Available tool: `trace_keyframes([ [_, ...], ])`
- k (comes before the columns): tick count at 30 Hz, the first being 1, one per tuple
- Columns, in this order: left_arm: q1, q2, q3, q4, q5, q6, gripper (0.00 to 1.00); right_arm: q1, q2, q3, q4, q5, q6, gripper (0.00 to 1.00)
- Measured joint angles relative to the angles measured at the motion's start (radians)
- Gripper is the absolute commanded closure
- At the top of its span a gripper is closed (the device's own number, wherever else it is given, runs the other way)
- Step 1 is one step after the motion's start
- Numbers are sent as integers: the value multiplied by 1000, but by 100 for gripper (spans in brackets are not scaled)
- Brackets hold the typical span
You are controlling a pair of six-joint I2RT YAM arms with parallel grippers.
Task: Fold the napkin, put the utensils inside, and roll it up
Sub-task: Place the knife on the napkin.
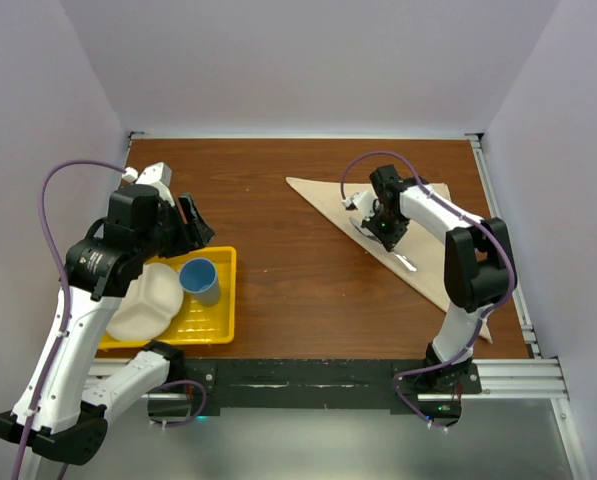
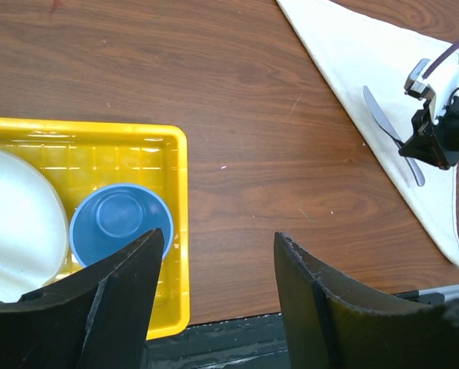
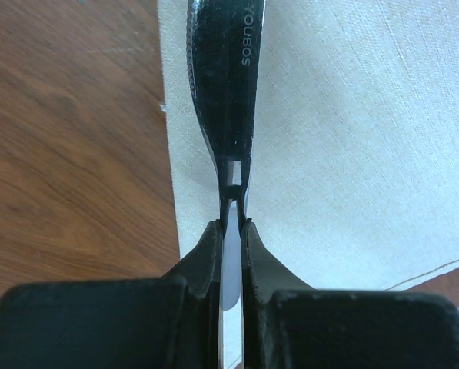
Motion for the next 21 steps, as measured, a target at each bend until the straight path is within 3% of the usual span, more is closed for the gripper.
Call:
trace_keyframes([
  [21, -6, 3, 0, 10, -13, 45, 36, -20, 122, 63, -9, -48, 39, 100],
])
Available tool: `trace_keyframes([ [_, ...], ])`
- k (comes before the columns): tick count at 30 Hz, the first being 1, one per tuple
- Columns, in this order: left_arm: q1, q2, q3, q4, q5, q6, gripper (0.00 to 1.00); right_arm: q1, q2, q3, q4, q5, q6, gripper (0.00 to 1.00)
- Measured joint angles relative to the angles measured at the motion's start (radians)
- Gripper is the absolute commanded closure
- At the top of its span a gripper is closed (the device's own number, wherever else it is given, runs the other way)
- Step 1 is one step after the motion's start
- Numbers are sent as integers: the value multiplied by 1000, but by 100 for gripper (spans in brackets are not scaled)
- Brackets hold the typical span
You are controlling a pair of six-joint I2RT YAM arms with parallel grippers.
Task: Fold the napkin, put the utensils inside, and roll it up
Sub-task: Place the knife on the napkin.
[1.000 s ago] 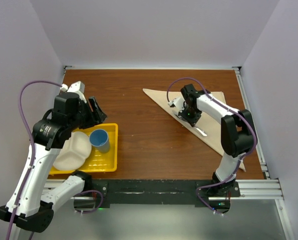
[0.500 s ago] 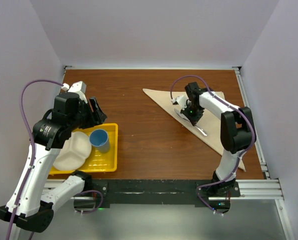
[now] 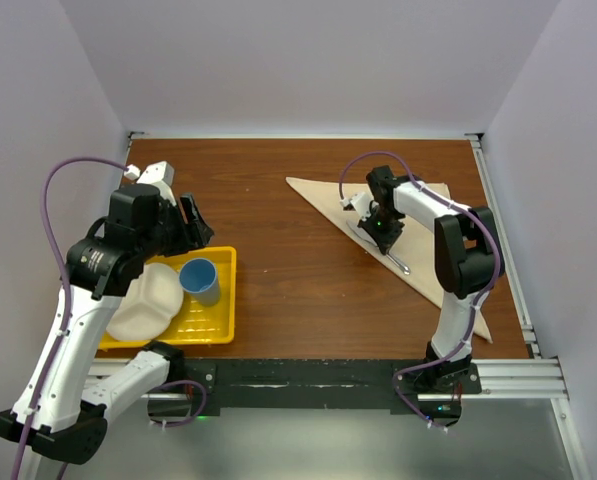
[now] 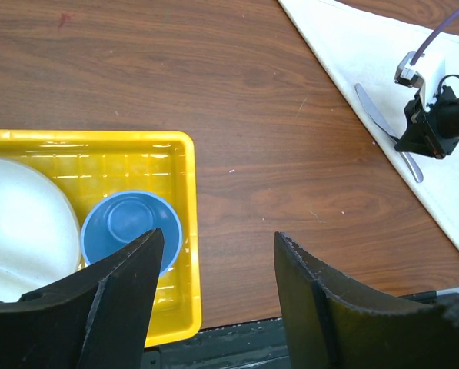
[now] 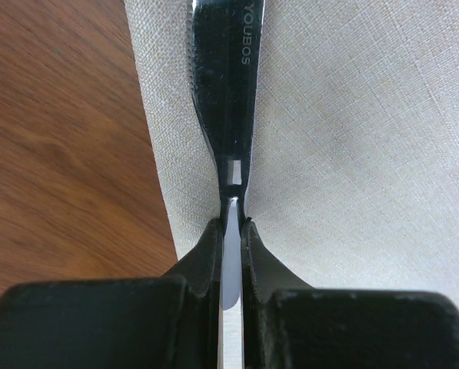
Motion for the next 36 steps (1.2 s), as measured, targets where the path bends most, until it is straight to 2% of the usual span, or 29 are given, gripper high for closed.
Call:
trace_keyframes([
  [30, -1, 8, 0, 0, -7, 6, 36, -1, 3, -8, 5, 27, 28, 99],
  [32, -1, 8, 0, 0, -7, 6, 36, -1, 3, -8, 5, 27, 28, 93],
  [34, -1, 8, 0, 0, -7, 6, 36, -1, 3, -8, 5, 27, 28, 80],
  [35, -1, 8, 0, 0, -7, 6, 36, -1, 3, -8, 6, 28, 30, 62],
  [36, -1, 8, 0, 0, -7, 6, 36, -1, 3, -8, 7, 31, 29, 52],
])
